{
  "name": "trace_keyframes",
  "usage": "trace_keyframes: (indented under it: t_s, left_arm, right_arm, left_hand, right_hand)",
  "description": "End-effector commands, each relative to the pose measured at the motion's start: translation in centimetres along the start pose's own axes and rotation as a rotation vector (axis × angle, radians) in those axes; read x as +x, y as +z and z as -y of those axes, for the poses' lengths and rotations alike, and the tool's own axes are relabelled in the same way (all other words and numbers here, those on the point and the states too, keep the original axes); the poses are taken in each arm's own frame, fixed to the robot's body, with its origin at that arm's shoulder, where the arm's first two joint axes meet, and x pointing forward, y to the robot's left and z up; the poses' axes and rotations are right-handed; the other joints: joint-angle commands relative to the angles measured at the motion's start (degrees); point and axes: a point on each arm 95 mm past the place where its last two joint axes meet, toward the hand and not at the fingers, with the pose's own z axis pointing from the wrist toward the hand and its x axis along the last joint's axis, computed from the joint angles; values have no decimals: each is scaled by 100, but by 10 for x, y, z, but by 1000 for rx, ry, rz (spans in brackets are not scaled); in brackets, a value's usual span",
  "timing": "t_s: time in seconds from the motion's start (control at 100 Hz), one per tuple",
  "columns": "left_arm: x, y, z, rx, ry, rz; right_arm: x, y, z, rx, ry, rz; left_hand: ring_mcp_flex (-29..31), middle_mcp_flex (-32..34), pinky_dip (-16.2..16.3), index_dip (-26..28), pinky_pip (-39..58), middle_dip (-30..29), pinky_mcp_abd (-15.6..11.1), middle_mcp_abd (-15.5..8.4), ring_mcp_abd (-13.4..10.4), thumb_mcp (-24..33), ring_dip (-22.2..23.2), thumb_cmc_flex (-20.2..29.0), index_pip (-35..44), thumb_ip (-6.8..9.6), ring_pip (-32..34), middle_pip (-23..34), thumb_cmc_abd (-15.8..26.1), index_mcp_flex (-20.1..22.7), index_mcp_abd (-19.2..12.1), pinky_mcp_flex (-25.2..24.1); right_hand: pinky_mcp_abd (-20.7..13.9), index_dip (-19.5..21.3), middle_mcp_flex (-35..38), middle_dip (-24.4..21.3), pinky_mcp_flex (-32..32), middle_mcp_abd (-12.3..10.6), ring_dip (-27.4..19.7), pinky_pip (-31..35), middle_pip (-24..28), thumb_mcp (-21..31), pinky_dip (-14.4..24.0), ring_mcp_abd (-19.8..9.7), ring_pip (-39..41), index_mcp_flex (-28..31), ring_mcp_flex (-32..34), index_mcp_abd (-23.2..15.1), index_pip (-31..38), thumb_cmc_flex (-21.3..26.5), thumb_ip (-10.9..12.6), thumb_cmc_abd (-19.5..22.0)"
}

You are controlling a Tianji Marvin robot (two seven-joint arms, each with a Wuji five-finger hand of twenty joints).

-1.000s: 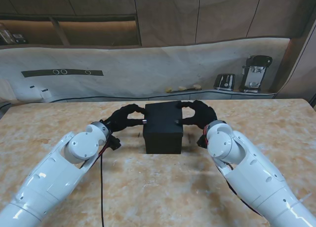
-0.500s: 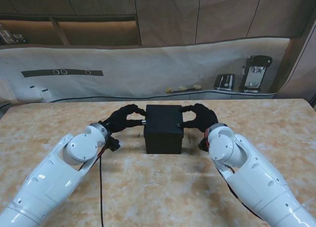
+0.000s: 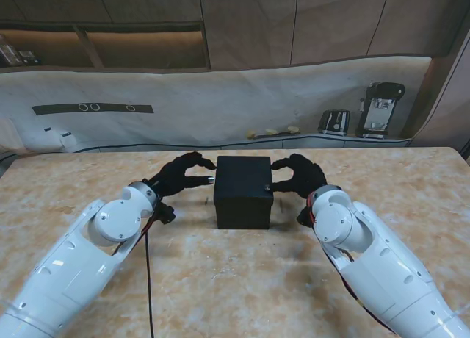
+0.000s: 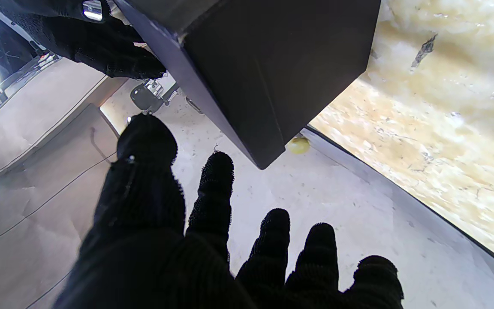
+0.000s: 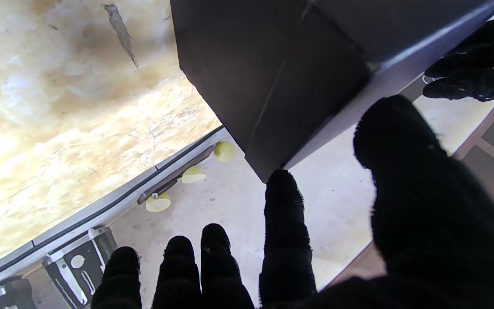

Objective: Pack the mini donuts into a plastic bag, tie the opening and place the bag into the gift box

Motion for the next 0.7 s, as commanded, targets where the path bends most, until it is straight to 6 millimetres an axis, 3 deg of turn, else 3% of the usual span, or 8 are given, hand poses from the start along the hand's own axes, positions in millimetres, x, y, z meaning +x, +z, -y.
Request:
trace_keyframes:
  t_s: [0.0, 0.23, 0.34, 0.48, 0.58, 0.6, 0.62, 0.69]
  left_arm:
    - [6, -3, 3, 0, 9, -21]
    - [16, -17, 9, 29, 19, -60]
    - [20, -28, 10, 43, 10, -71]
    - [24, -45, 6, 66, -7, -79]
    - [24, -57, 1, 86, -16, -78]
    - [24, -60, 0, 90, -16, -79]
    - [24, -62, -1, 93, -16, -80]
    - [24, -72, -6, 95, -19, -80]
  right_arm:
    - [5, -5, 1, 8, 3, -31]
    - [13, -19, -12, -33, 21, -115]
    - [16, -29, -16, -50, 32, -169]
    - [18, -46, -19, -64, 31, -245]
    - [17, -59, -20, -73, 34, -290]
    - [16, -62, -19, -73, 36, -297]
    - [16, -64, -19, -74, 38, -304]
    - [15, -74, -18, -78, 42, -323]
  left_hand:
    - [-130, -25, -87, 61, -74, -31, -175, -173, -229, -28, 47, 7, 143, -3, 44, 16, -9, -8, -40, -20]
    - [32, 96, 203, -2, 49, -22, -141, -154, -186, -37, 103, -75, -4, -2, 129, 33, -6, -149, 204, -14]
    - [265, 327, 902, -72, 297, 9, -210, -126, -146, -34, 155, -140, -167, -4, 231, 73, -12, -226, 408, -34]
    - [681, 612, 1530, -185, 750, 119, -59, -68, 9, -34, 319, -189, -376, -5, 559, 228, -15, -304, 834, 578]
    - [1108, 840, 2149, -244, 1481, 228, 105, -26, 192, -31, 422, -183, -488, -3, 830, 334, -24, -410, 1052, 863]
    - [1241, 899, 2230, -247, 1619, 249, 120, -21, 227, -28, 446, -179, -496, -3, 898, 362, -28, -422, 1068, 932]
    - [1335, 963, 2353, -254, 1914, 290, 130, 4, 270, -27, 472, -172, -505, -1, 966, 401, -38, -431, 1085, 909]
    - [1407, 1021, 2411, -276, 2601, 328, 111, 26, 291, -22, 490, -170, -518, 1, 1060, 421, -60, -385, 1128, 686]
  right_hand:
    - [-50, 57, 66, -191, 3, -116, 134, -67, 64, -52, 2, -114, 5, -28, 11, -4, 80, -42, 68, -115]
    - [-68, 127, 55, 15, -179, -72, 242, 684, 558, -66, 696, -76, 528, -239, 75, 418, 29, -140, 93, -76]
    - [22, 192, 149, 153, 180, -66, 325, 930, 896, -80, 816, -44, 848, -191, 267, 606, 63, -193, 103, -68]
    - [148, 224, 591, 203, 727, -46, 371, 1257, 1060, -63, 891, 54, 1086, -20, 752, 821, 91, -225, 139, -84]
    - [160, 226, 871, 204, 842, -6, 331, 1486, 1045, -24, 807, 113, 1113, 33, 928, 935, 40, -254, 175, -106]
    - [168, 239, 897, 248, 763, -2, 295, 1867, 1008, 4, 341, 113, 1129, 45, 931, 947, -12, -275, 170, -110]
    - [173, 241, 912, 259, 748, -4, 287, 1967, 1000, 8, 223, 110, 1134, 44, 937, 959, -27, -293, 170, -105]
    - [209, 201, 1006, 236, 759, 11, 289, 2131, 969, 24, 163, 127, 1137, 86, 1025, 1069, -78, -322, 205, -108]
